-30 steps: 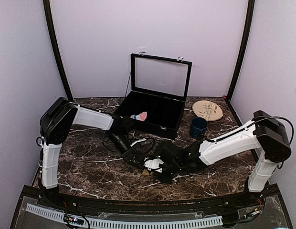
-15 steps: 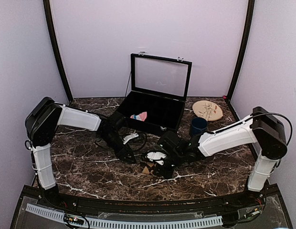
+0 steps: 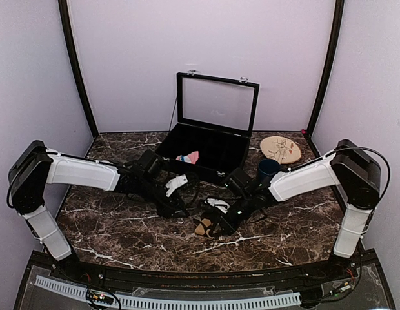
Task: Roll the socks
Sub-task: Roll the sock at the center of the board.
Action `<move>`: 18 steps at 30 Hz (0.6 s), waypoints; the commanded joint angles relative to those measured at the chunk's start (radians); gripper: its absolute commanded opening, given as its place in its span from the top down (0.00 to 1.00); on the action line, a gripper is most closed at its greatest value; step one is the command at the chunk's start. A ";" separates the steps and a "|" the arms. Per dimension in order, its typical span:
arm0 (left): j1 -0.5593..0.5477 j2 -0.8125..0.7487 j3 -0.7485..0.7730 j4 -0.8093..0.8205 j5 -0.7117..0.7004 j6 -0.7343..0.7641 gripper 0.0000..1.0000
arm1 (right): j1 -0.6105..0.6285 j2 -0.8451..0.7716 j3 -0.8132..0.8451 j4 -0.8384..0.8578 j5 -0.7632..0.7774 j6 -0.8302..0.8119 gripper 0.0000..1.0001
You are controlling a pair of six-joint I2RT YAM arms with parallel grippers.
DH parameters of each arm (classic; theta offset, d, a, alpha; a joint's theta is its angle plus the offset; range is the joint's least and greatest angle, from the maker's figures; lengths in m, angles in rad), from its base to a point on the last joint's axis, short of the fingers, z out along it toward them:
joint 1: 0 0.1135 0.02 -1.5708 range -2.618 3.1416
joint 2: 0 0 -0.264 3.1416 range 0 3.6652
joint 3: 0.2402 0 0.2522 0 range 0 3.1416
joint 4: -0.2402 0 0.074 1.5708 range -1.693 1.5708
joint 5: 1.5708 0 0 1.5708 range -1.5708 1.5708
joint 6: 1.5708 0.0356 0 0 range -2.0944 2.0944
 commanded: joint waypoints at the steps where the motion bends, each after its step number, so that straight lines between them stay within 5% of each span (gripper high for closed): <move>1: -0.099 -0.029 -0.046 0.089 -0.079 0.038 0.56 | -0.044 0.017 -0.044 0.030 -0.154 0.091 1.00; 18: -0.249 -0.075 -0.122 0.240 -0.237 0.192 0.48 | -0.103 0.075 -0.063 0.044 -0.314 0.155 1.00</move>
